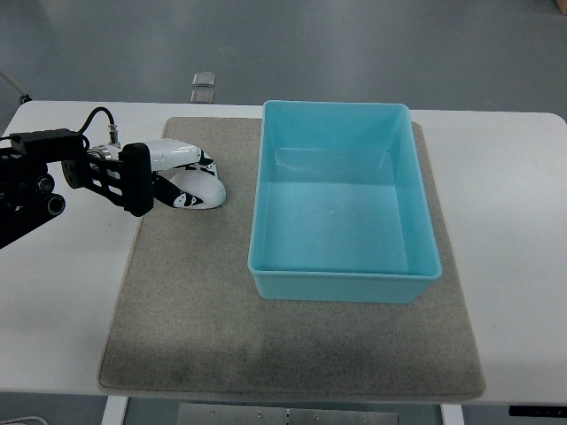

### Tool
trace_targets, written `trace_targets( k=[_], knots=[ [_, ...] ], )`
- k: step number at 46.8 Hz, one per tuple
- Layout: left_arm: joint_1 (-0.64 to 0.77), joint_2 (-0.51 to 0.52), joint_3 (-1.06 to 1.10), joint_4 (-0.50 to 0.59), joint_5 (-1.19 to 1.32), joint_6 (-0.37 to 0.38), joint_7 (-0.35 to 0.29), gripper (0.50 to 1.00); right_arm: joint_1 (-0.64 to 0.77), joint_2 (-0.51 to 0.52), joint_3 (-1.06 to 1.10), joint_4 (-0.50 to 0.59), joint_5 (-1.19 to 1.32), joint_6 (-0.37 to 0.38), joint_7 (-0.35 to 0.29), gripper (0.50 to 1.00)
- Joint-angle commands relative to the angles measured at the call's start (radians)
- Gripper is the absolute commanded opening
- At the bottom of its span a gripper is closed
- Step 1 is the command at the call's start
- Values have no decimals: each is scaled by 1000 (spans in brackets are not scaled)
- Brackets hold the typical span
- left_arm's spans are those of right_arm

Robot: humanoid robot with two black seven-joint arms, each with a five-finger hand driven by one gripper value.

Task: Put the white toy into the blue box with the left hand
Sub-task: 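Lift the grasped toy with the left hand up off the mat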

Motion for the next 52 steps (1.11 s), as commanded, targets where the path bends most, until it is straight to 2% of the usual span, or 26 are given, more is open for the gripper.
trace_targets(
  k=[1, 14, 34, 52],
  knots=[
    [-12, 3, 0, 6, -3, 0, 0, 500, 0, 0, 0, 0, 0, 0, 0, 936],
    [-49, 9, 0, 43, -3, -2, -1, 500, 0, 0, 0, 0, 0, 0, 0, 936],
    [-121, 64, -30, 35, -14, 0, -6, 500, 0, 0, 0, 0, 0, 0, 0, 936],
    [-210, 67, -81, 6, -12, -2, -6, 500, 0, 0, 0, 0, 0, 0, 0, 936]
  ],
)
